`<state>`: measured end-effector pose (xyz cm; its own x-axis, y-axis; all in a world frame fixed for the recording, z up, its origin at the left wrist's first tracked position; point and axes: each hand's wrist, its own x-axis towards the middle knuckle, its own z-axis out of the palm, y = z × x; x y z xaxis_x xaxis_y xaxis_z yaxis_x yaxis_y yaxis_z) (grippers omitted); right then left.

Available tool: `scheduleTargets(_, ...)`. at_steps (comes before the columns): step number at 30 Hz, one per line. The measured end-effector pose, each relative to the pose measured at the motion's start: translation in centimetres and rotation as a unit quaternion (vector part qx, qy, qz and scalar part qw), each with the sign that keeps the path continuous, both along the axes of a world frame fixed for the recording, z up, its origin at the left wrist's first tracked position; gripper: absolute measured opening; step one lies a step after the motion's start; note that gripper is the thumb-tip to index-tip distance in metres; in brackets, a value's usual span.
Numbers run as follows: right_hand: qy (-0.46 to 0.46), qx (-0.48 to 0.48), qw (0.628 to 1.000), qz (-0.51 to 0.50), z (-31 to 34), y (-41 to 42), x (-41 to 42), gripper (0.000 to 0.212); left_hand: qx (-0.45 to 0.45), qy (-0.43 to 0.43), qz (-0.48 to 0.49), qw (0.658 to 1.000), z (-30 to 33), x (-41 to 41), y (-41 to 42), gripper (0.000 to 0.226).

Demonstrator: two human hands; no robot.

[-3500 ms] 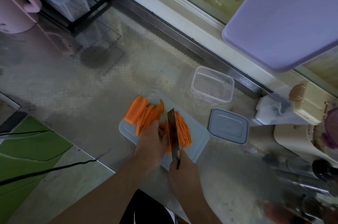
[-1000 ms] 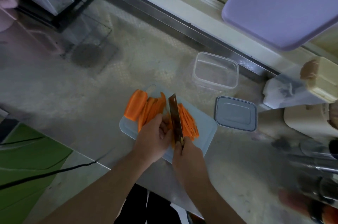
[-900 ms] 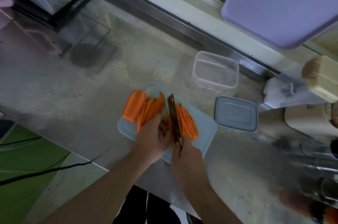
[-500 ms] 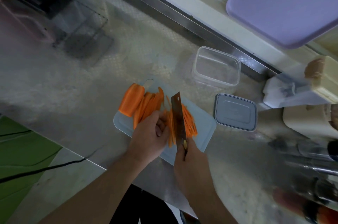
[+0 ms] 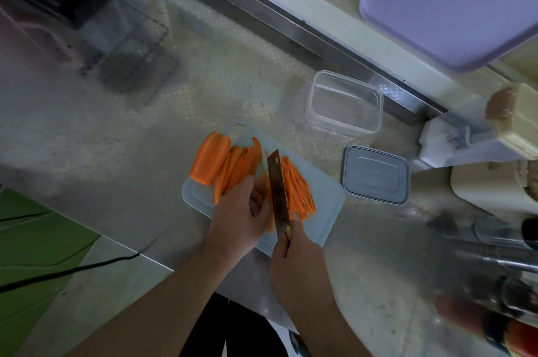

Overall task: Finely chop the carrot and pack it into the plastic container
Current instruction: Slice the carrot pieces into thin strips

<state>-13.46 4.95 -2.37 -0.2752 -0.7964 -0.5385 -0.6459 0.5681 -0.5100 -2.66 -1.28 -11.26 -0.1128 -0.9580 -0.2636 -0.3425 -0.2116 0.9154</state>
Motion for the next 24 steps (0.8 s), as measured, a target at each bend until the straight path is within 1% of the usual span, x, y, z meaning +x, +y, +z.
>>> scheduleTargets(3,-0.005,0.014,1.000,-0.001,0.6,0.5,0.1,0.021,0.007,0.010,0.002,1.000,0.0,0.0,0.1,0.014)
scheduleTargets(8,-0.005,0.029,1.000,0.000,0.5,-0.1,0.3,0.016,0.012,0.019,-0.001,1.000,-0.1,0.1,0.0,0.015)
scheduleTargets(11,-0.014,0.014,1.000,-0.009,0.1,-0.8,0.4,0.022,0.017,0.030,-0.003,0.999,0.2,0.1,-0.1,0.013)
scheduleTargets(16,-0.026,-0.029,0.998,-0.049,-1.3,-1.9,0.8,0.017,0.012,0.012,0.002,1.000,0.1,0.0,-0.1,0.019)
scheduleTargets(18,-0.025,-0.040,0.997,-0.058,-1.3,-1.5,0.7,0.017,0.017,0.024,0.001,1.000,0.0,0.1,0.0,0.019)
scheduleTargets(20,-0.022,-0.038,0.997,-0.055,-1.0,-0.9,0.3,0.016,0.020,0.030,0.004,0.999,0.0,0.1,0.1,0.020)
scheduleTargets(23,-0.028,-0.028,0.998,-0.043,-0.4,-0.1,0.0,0.021,0.019,0.020,0.009,1.000,0.2,0.0,0.1,0.021)
scheduleTargets(24,-0.029,-0.026,0.998,-0.042,-0.3,0.1,0.0,0.019,0.017,0.020,0.009,1.000,0.3,0.0,0.1,0.021)
